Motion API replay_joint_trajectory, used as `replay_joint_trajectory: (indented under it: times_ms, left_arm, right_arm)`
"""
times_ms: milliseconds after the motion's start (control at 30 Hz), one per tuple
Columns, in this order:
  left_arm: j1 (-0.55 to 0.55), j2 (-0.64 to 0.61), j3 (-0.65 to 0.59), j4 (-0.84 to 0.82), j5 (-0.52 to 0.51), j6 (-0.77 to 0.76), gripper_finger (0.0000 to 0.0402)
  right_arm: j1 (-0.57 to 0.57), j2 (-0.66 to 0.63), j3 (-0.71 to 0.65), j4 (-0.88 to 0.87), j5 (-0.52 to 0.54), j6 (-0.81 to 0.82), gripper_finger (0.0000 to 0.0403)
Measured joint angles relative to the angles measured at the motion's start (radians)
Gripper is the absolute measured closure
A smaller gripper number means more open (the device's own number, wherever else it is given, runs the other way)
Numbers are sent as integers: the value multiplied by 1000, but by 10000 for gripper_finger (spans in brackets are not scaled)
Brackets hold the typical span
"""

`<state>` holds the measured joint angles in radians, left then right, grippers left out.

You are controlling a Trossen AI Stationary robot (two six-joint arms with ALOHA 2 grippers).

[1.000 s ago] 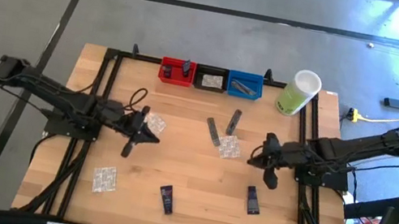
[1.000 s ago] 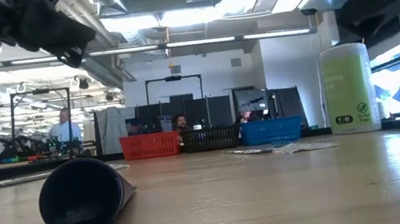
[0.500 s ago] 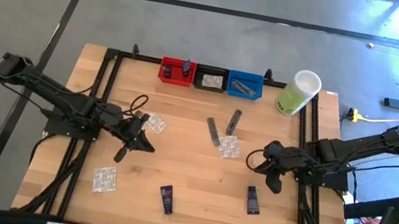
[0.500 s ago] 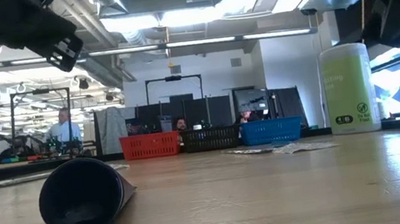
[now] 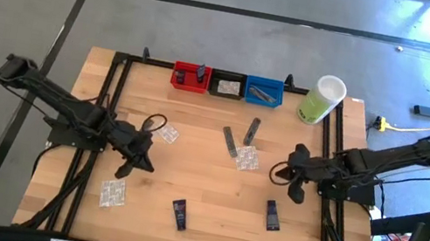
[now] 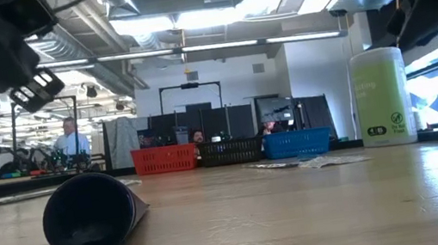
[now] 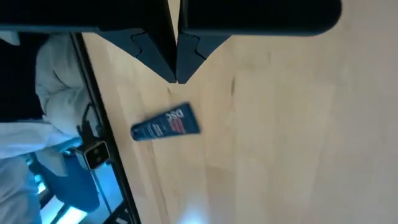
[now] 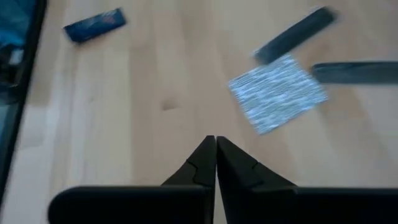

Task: Pick & Place Travel size toiletries
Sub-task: Put the white bandage pack into the black bin

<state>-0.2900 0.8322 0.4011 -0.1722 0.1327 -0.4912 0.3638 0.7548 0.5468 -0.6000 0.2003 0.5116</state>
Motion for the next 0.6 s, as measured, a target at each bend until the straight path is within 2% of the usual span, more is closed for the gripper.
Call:
replay_joint_trajectory:
  times_ms: [100, 300, 600]
  left_arm:
    - [-50, 0, 34, -90, -27, -5, 400]
    - [-164, 0, 105, -312, -107, -44, 399]
    - [-283, 6, 113, -320, -4, -223, 395]
  right_arm:
    - [0, -56, 0, -24, 43, -21, 378]
    - [0, -168, 0, -78, 54, -59, 382]
    - [0, -227, 0, -73, 46, -70, 398]
